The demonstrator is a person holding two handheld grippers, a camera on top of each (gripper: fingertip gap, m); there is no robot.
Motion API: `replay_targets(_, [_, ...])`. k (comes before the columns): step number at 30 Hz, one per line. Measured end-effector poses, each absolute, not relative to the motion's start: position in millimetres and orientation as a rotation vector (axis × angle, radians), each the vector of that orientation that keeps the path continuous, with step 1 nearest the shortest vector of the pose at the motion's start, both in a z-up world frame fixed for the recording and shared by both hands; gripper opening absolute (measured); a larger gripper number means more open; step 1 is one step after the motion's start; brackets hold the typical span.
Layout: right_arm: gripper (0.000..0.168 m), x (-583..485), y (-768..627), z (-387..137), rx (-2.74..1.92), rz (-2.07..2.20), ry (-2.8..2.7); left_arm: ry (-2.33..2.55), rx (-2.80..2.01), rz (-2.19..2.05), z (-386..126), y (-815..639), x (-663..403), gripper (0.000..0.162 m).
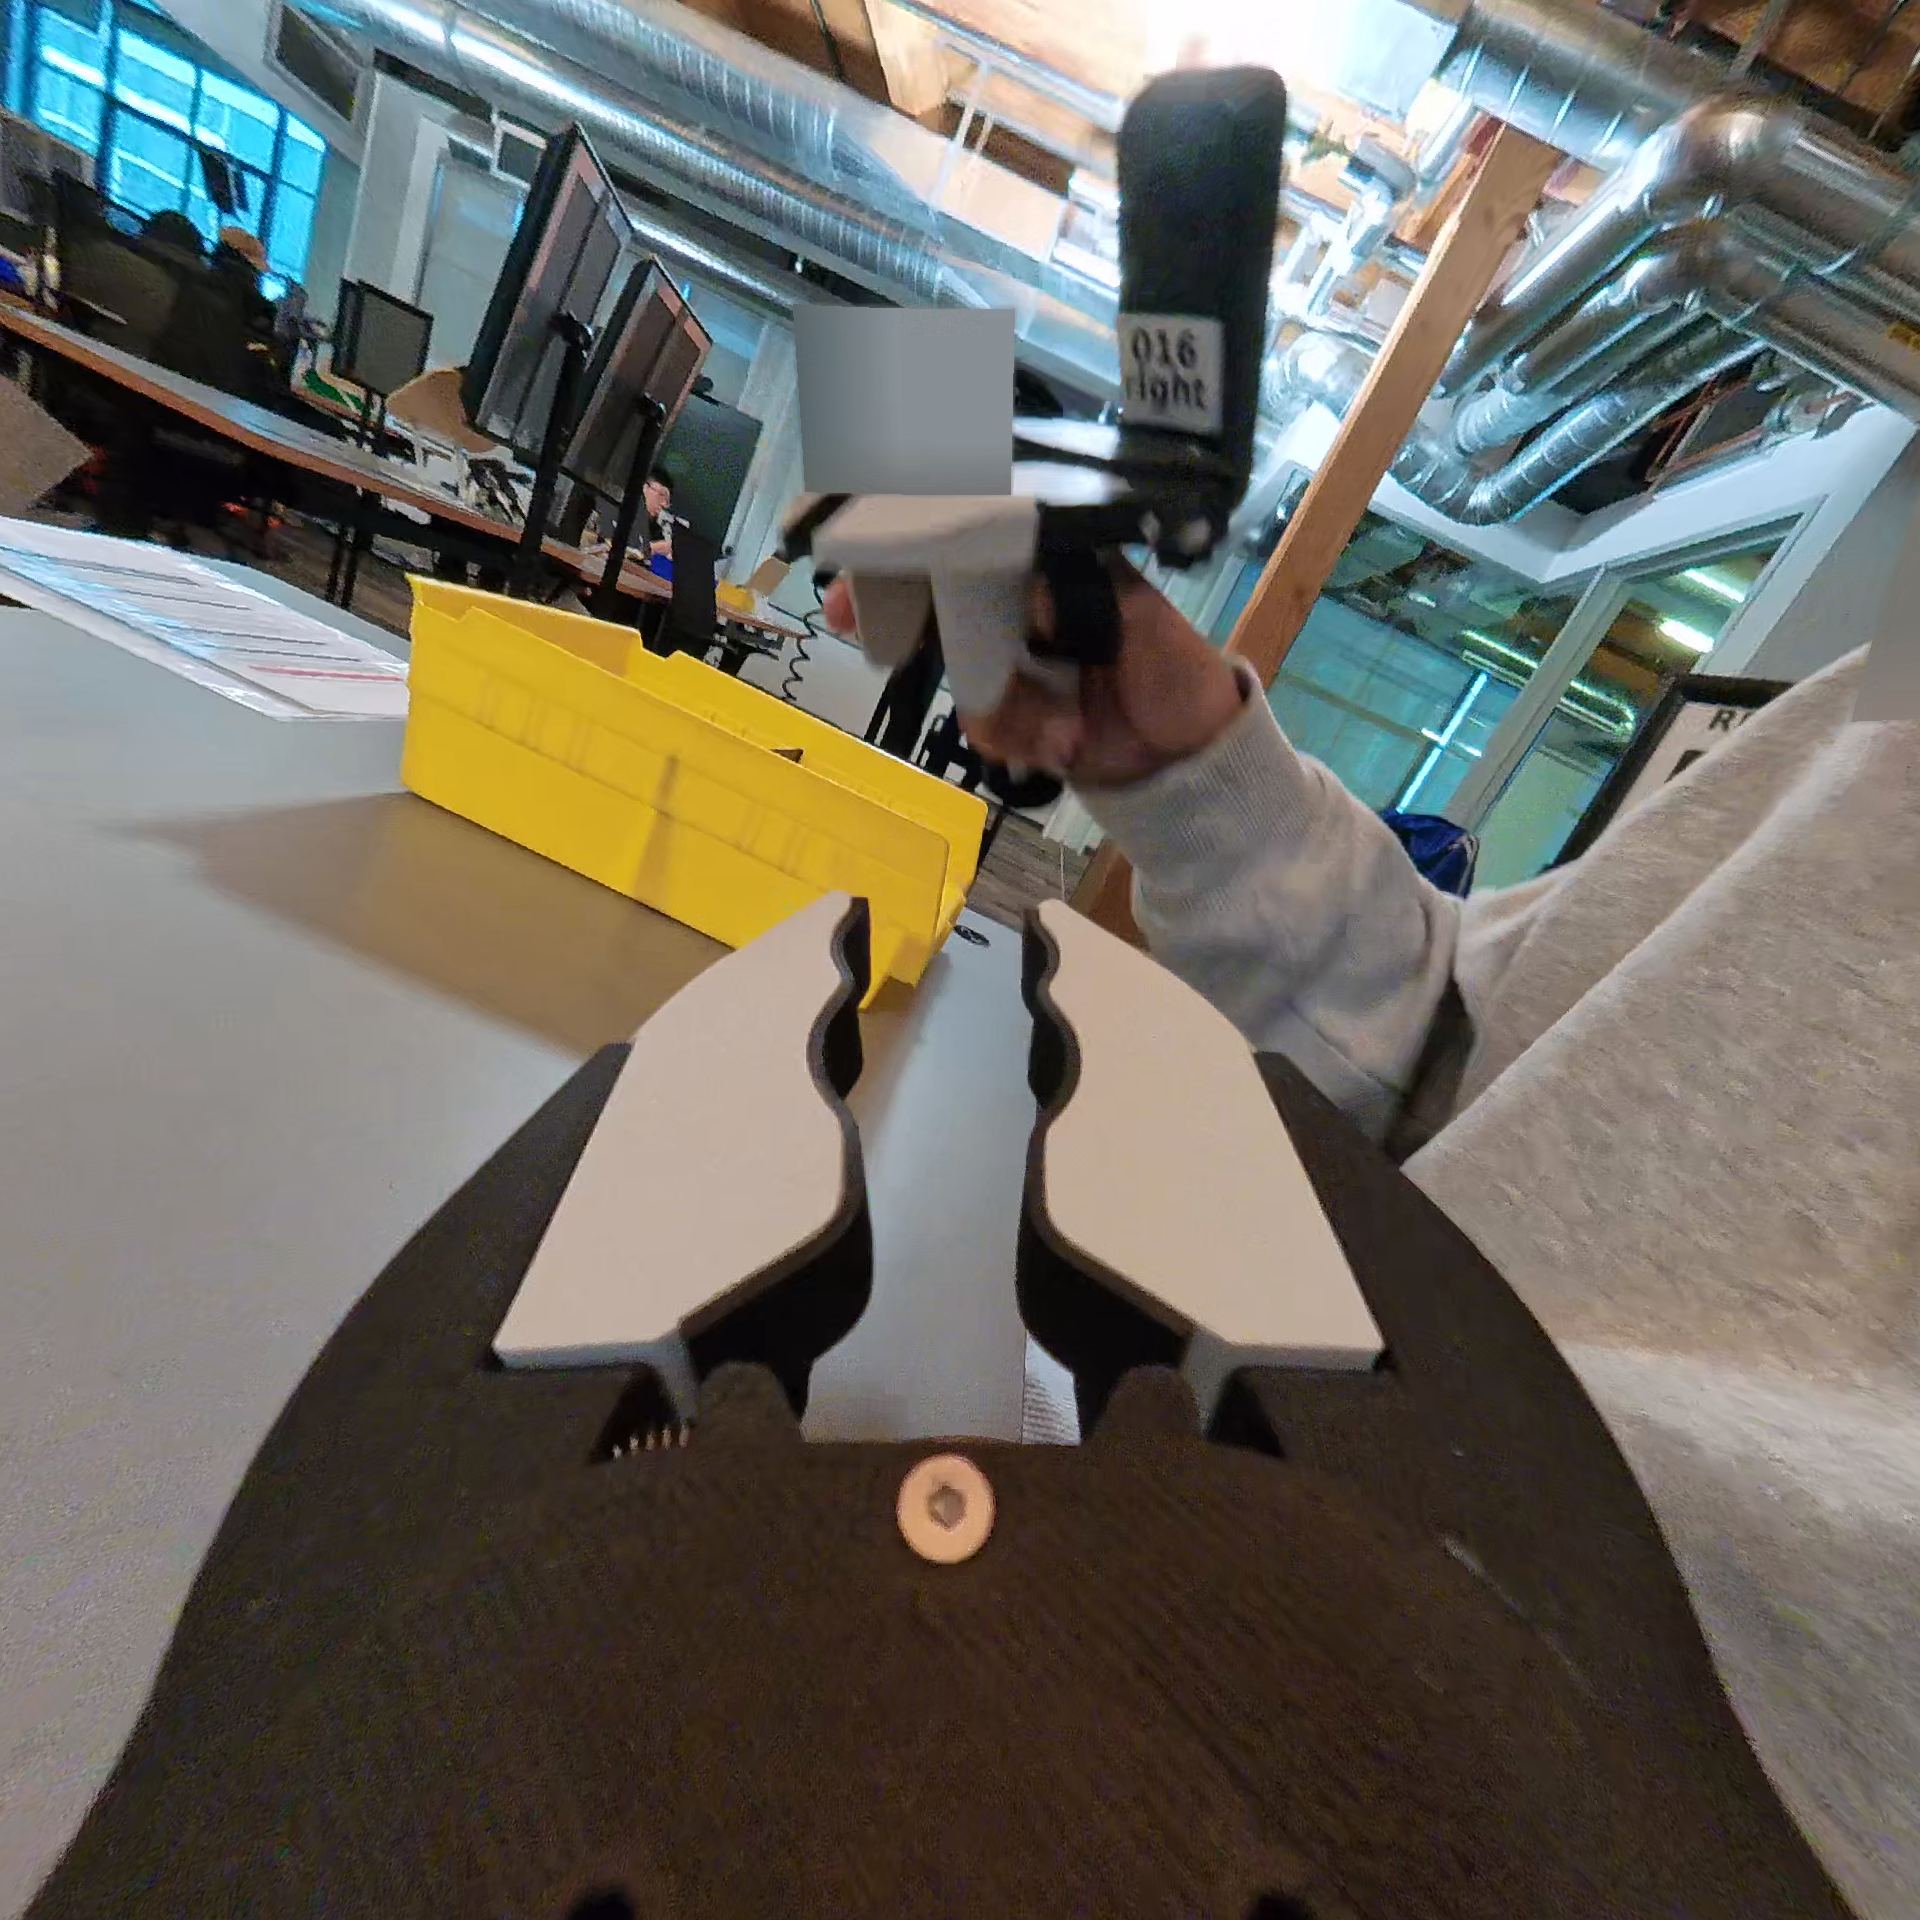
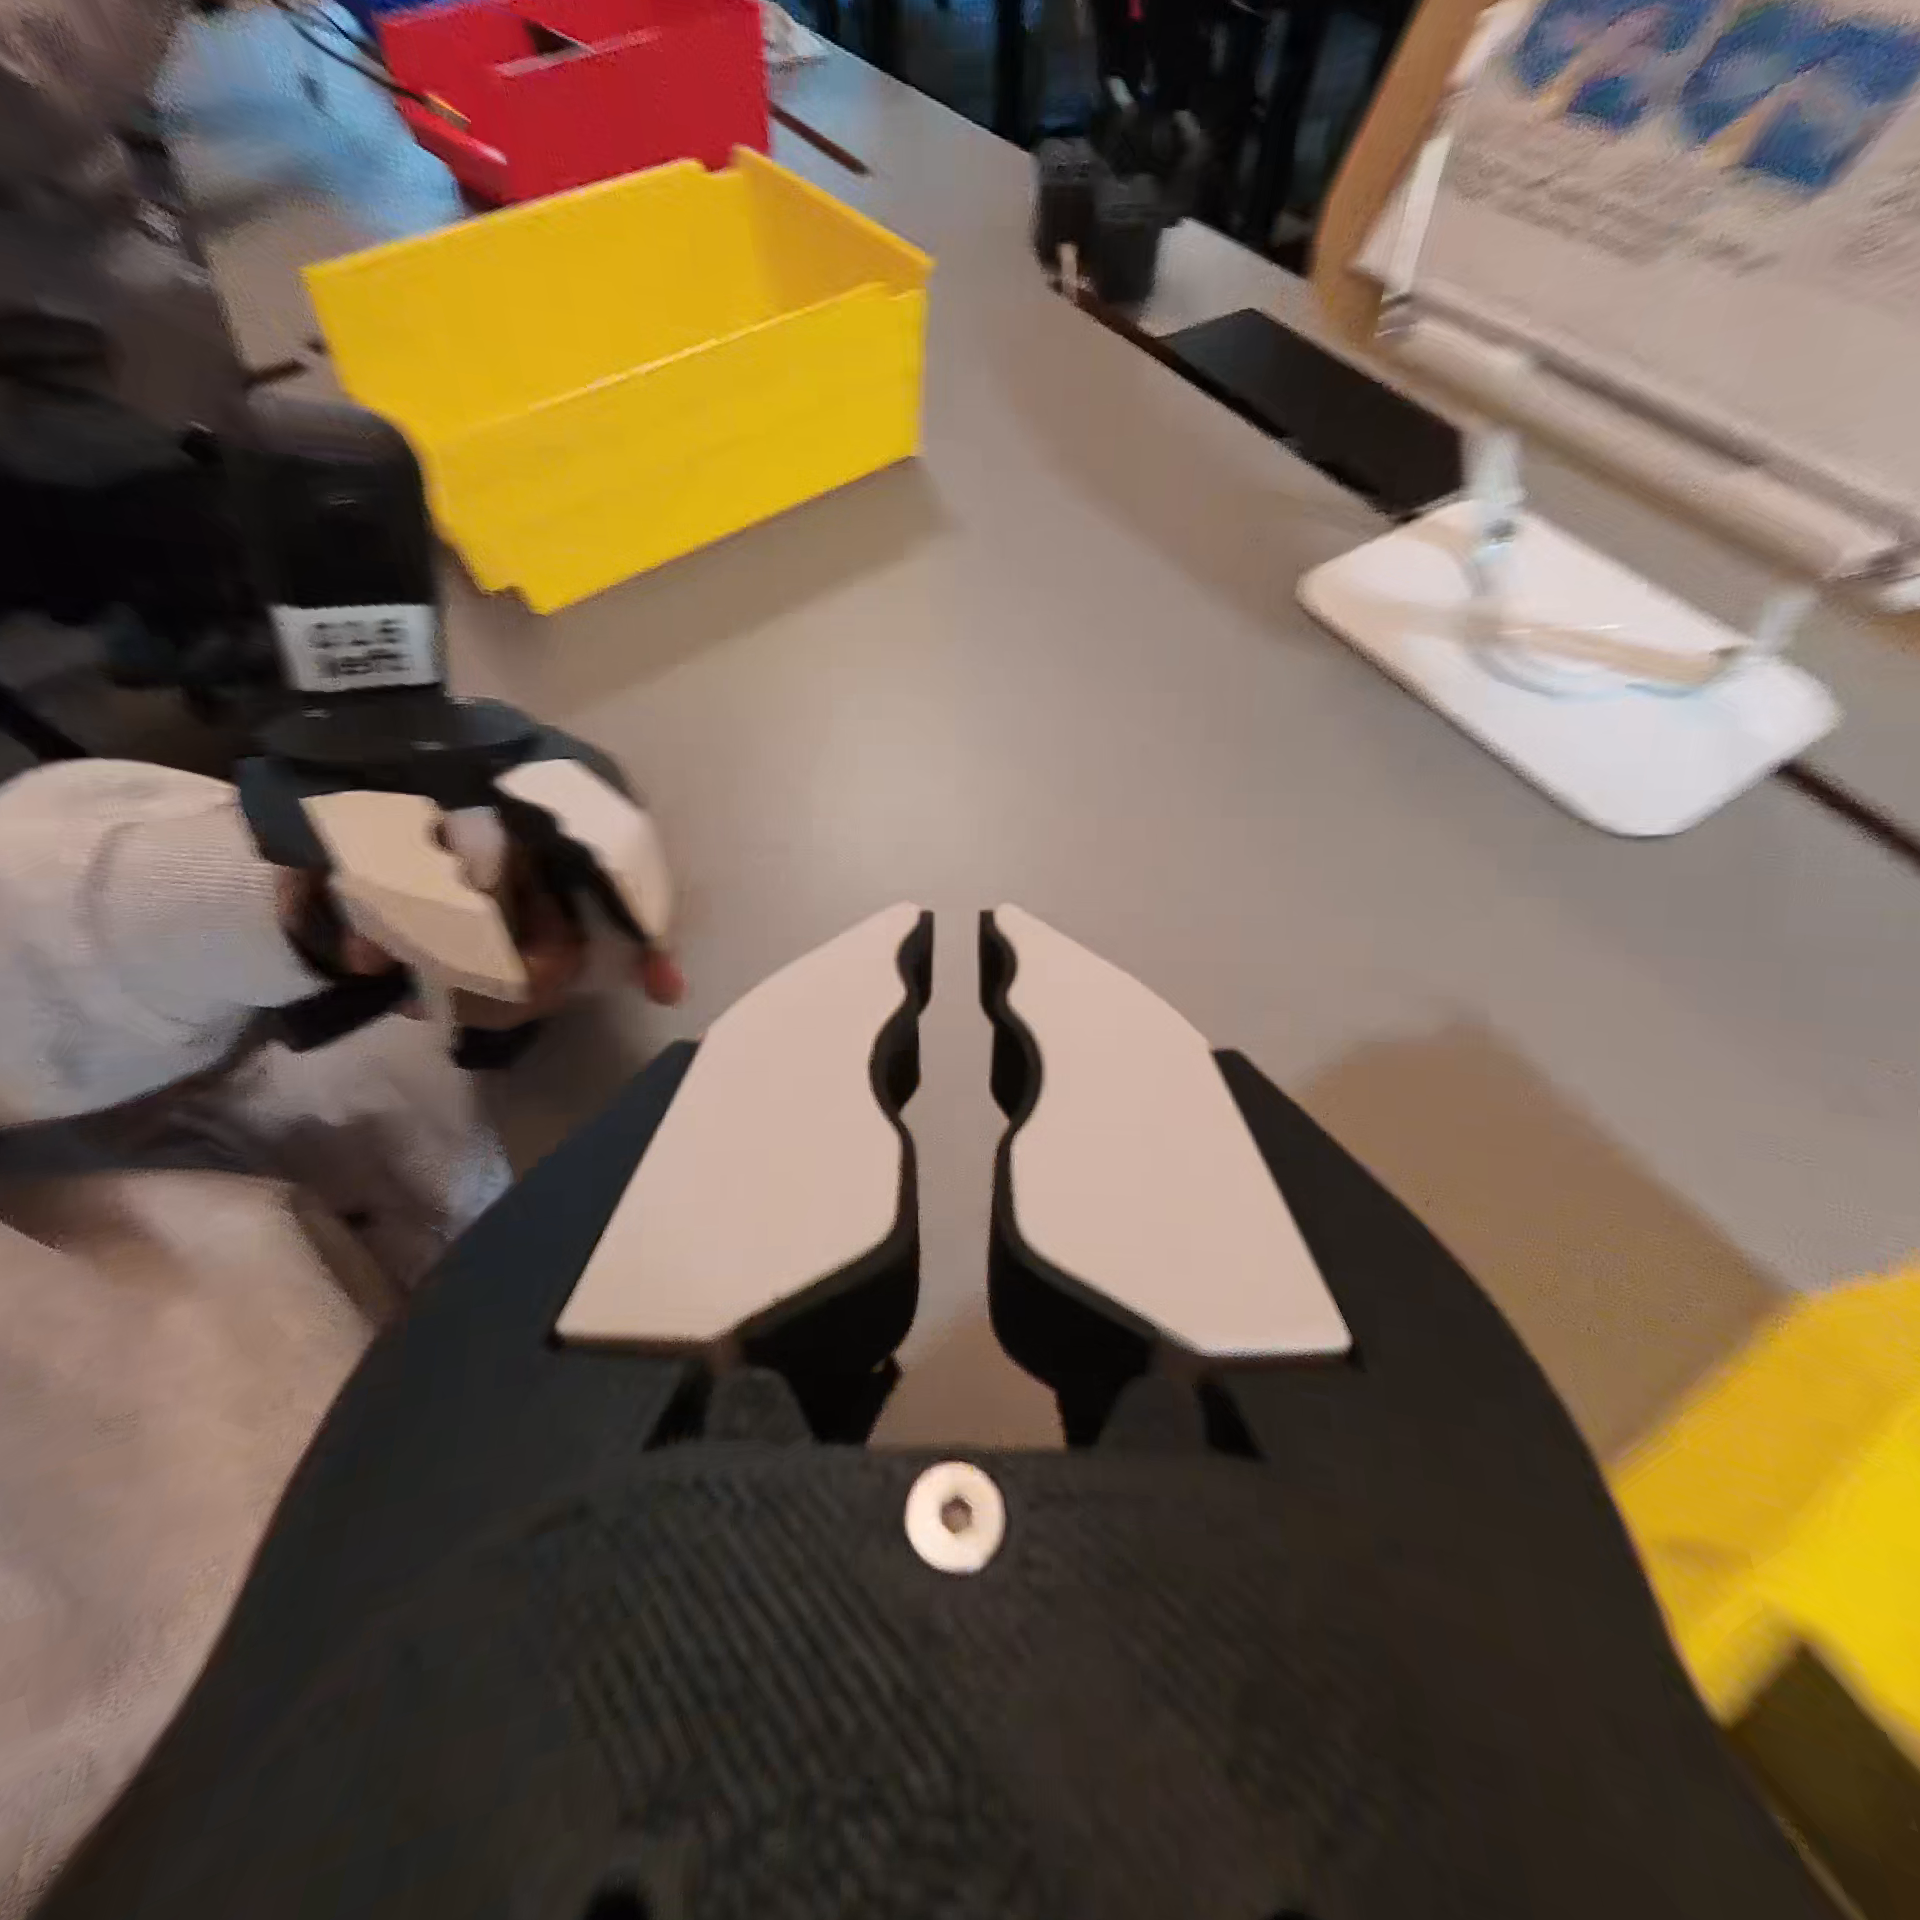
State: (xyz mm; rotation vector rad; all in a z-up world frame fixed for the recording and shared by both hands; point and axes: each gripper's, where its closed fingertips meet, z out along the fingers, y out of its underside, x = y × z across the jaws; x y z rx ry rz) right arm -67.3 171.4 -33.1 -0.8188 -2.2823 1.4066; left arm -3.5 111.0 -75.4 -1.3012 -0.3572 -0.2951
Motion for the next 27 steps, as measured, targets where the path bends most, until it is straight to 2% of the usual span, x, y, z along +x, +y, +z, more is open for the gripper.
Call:
replay_targets(6, [0.001,-30.5,134.1,-109.3,-0.756,1.390,-2.117,-0.344,-1.372,-0.246,-74.9,108.1,-11.5,0.017])
replay_targets(9, [0.002,-20.3,131.6,-117.7,-0.687,1.353,-2.132,-0.432,-1.415,-0.085,-63.6,78.3,-43.8,0.014])
replay_targets(12, [0.003,-11.6,121.7,-129.4,-0.737,1.461,-2.190,-0.589,-1.366,0.113,-19.4,7.4,-88.8,0.003])
replay_targets(14, [0.004,-7.0,117.1,-131.8,-0.750,1.511,-2.223,-0.769,-1.340,0.227,7.4,-57.2,-117.9,0.003])
replay_targets(16, [0.004,-5.2,116.2,-128.2,-0.717,1.523,-2.214,-0.969,-1.424,0.272,8.7,-117.9,-141.1,0.004])
replay_targets(21, [0.004,-7.1,110.8,-125.2,-0.664,1.532,-2.220,-1.454,-2.126,0.060,-96.5,-247.5,-145.7,0.016])
replay_targets(27, [0.004,-9.6,102.7,-126.4,-0.636,1.530,-2.239,-1.718,-2.334,-0.198,-168.0,-298.0,-128.2,0.025])
